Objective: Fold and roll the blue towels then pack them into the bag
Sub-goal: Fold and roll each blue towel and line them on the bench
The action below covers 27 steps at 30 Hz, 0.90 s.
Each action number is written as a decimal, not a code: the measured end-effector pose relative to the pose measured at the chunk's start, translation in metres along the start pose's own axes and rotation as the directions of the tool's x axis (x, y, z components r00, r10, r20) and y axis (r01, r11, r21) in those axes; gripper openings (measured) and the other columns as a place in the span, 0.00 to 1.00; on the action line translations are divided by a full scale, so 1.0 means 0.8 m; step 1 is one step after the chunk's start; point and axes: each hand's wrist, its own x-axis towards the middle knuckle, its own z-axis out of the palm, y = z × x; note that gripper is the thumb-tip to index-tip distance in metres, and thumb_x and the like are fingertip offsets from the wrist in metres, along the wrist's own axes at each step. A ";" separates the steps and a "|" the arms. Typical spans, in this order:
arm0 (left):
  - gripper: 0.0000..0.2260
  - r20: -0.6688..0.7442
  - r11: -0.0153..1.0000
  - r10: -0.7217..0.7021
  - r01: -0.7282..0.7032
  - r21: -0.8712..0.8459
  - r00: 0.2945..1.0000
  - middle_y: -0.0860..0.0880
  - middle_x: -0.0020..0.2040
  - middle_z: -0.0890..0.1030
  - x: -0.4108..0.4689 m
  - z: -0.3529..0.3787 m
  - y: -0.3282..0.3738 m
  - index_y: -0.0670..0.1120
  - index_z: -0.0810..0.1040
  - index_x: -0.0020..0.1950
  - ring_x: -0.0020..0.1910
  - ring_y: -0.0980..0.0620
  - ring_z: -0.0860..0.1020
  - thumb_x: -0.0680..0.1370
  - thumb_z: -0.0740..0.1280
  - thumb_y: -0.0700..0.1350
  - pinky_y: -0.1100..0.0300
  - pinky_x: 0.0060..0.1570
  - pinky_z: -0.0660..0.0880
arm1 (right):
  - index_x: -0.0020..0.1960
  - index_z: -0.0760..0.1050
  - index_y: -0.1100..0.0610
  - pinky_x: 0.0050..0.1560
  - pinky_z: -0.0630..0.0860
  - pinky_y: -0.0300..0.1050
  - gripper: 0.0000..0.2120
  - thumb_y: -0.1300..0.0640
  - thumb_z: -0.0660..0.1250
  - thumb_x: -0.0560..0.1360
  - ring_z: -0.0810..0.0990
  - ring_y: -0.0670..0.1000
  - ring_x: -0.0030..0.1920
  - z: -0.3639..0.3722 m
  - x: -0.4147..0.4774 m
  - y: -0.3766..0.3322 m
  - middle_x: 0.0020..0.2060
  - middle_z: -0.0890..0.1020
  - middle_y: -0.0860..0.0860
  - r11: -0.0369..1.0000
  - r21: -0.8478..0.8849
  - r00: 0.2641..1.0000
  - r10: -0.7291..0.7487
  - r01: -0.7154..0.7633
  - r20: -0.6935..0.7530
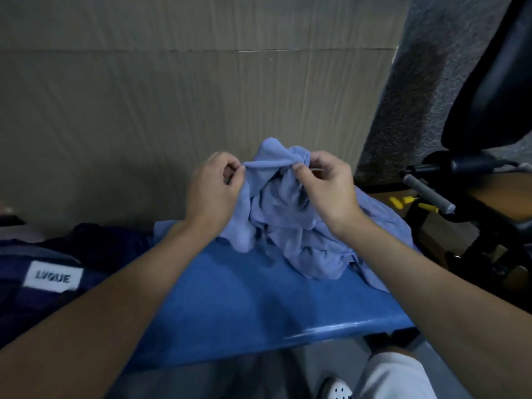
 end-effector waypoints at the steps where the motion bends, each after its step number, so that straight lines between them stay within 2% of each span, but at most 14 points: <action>1: 0.04 0.003 0.999 -0.003 0.003 0.049 1.000 0.49 0.40 0.77 -0.009 -0.014 -0.011 0.45 0.77 0.42 0.38 0.51 0.75 0.77 0.68 0.42 0.55 0.41 0.72 | 0.42 0.76 0.66 0.38 0.74 0.46 0.08 0.61 0.68 0.76 0.75 0.47 0.36 0.013 -0.008 0.003 0.34 0.79 0.60 1.000 -0.003 1.000 0.000 0.000 0.026; 4: 0.04 0.084 0.988 -0.111 0.101 0.117 0.990 0.49 0.35 0.77 -0.048 -0.045 -0.054 0.45 0.79 0.40 0.36 0.48 0.75 0.75 0.70 0.41 0.52 0.41 0.74 | 0.32 0.73 0.60 0.36 0.67 0.44 0.13 0.61 0.71 0.73 0.67 0.44 0.33 0.053 -0.048 0.030 0.27 0.72 0.52 0.993 -0.093 0.992 -0.057 0.067 0.110; 6: 0.05 0.163 0.968 -0.232 0.210 0.139 0.959 0.48 0.32 0.78 -0.085 -0.055 -0.084 0.44 0.79 0.40 0.36 0.46 0.78 0.76 0.69 0.41 0.51 0.40 0.76 | 0.30 0.72 0.56 0.38 0.67 0.45 0.13 0.56 0.71 0.71 0.67 0.43 0.35 0.077 -0.084 0.066 0.28 0.72 0.54 0.977 -0.183 0.976 -0.073 0.111 0.203; 7: 0.06 0.189 0.952 -0.286 0.256 0.171 0.939 0.49 0.32 0.78 -0.106 -0.059 -0.099 0.45 0.79 0.39 0.36 0.46 0.79 0.76 0.69 0.41 0.51 0.39 0.77 | 0.29 0.72 0.53 0.39 0.69 0.46 0.13 0.54 0.70 0.70 0.68 0.45 0.36 0.086 -0.103 0.086 0.29 0.73 0.54 0.969 -0.226 0.963 -0.040 0.103 0.267; 11: 0.10 0.294 0.899 -0.428 0.371 0.231 0.855 0.49 0.30 0.79 -0.181 -0.064 -0.153 0.47 0.75 0.36 0.33 0.48 0.80 0.77 0.68 0.44 0.47 0.37 0.78 | 0.25 0.65 0.49 0.31 0.72 0.56 0.17 0.46 0.66 0.68 0.69 0.49 0.29 0.109 -0.170 0.151 0.24 0.66 0.46 0.928 -0.353 0.857 0.080 0.123 0.509; 13: 0.08 0.336 0.885 -0.462 0.404 0.231 0.821 0.49 0.32 0.80 -0.206 -0.064 -0.167 0.47 0.76 0.38 0.34 0.49 0.80 0.77 0.68 0.43 0.47 0.40 0.79 | 0.27 0.66 0.44 0.33 0.73 0.52 0.15 0.41 0.67 0.67 0.69 0.44 0.31 0.113 -0.193 0.164 0.25 0.66 0.44 0.932 -0.352 0.786 0.149 0.092 0.600; 15: 0.04 0.336 0.869 -0.494 0.445 0.216 0.802 0.47 0.35 0.81 -0.221 -0.062 -0.168 0.46 0.77 0.42 0.36 0.51 0.80 0.77 0.68 0.42 0.53 0.41 0.78 | 0.27 0.67 0.45 0.34 0.69 0.47 0.17 0.40 0.68 0.69 0.67 0.40 0.30 0.118 -0.205 0.164 0.24 0.67 0.43 0.948 -0.319 0.740 0.228 -0.018 0.633; 17: 0.03 0.332 0.832 -0.553 0.525 0.178 0.764 0.45 0.39 0.82 -0.230 -0.056 -0.163 0.44 0.77 0.47 0.37 0.53 0.79 0.77 0.69 0.44 0.65 0.38 0.74 | 0.27 0.69 0.47 0.34 0.67 0.43 0.18 0.47 0.68 0.74 0.68 0.39 0.29 0.123 -0.205 0.161 0.23 0.69 0.43 0.943 -0.303 0.726 0.306 -0.141 0.616; 19: 0.10 0.357 0.788 -0.598 0.608 0.100 0.717 0.47 0.42 0.82 -0.233 -0.045 -0.158 0.43 0.77 0.49 0.41 0.55 0.79 0.75 0.73 0.48 0.70 0.38 0.72 | 0.34 0.78 0.47 0.38 0.71 0.39 0.15 0.60 0.65 0.77 0.73 0.39 0.31 0.125 -0.200 0.159 0.28 0.76 0.41 0.941 -0.302 0.657 0.327 -0.156 0.680; 21: 0.15 0.397 0.755 -0.613 0.655 0.037 0.684 0.50 0.45 0.81 -0.235 -0.035 -0.157 0.43 0.77 0.50 0.45 0.54 0.80 0.71 0.77 0.49 0.62 0.46 0.77 | 0.49 0.83 0.58 0.46 0.72 0.33 0.13 0.69 0.62 0.76 0.76 0.36 0.37 0.130 -0.198 0.157 0.40 0.81 0.46 0.931 -0.351 0.523 0.348 -0.097 0.778; 22: 0.17 0.414 0.742 -0.623 0.668 0.047 0.663 0.52 0.46 0.80 -0.233 -0.032 -0.155 0.44 0.76 0.52 0.47 0.54 0.79 0.70 0.78 0.48 0.59 0.49 0.78 | 0.51 0.82 0.60 0.48 0.72 0.30 0.13 0.70 0.61 0.76 0.77 0.34 0.38 0.131 -0.198 0.158 0.42 0.81 0.47 0.925 -0.368 0.488 0.363 -0.090 0.794; 23: 0.18 0.426 0.736 -0.633 0.674 0.071 0.646 0.52 0.46 0.79 -0.232 -0.030 -0.156 0.43 0.76 0.54 0.47 0.54 0.78 0.69 0.78 0.46 0.58 0.51 0.77 | 0.49 0.82 0.61 0.49 0.72 0.31 0.13 0.71 0.60 0.75 0.77 0.35 0.39 0.134 -0.197 0.159 0.42 0.81 0.48 0.921 -0.372 0.507 0.375 -0.111 0.776; 25: 0.16 0.430 0.740 -0.639 0.662 0.117 0.638 0.51 0.42 0.78 -0.230 -0.029 -0.160 0.42 0.77 0.56 0.43 0.53 0.78 0.70 0.76 0.40 0.58 0.48 0.78 | 0.45 0.80 0.56 0.49 0.73 0.40 0.12 0.71 0.63 0.73 0.79 0.45 0.42 0.140 -0.192 0.165 0.40 0.81 0.50 0.925 -0.352 0.679 0.349 -0.141 0.646; 27: 0.13 0.398 0.752 -0.637 0.647 0.129 0.661 0.50 0.39 0.77 -0.229 -0.031 -0.163 0.41 0.77 0.55 0.40 0.53 0.77 0.72 0.72 0.35 0.67 0.39 0.76 | 0.47 0.77 0.53 0.49 0.74 0.45 0.08 0.65 0.66 0.72 0.79 0.52 0.46 0.143 -0.179 0.173 0.43 0.81 0.51 0.894 -0.440 0.812 0.317 -0.084 0.489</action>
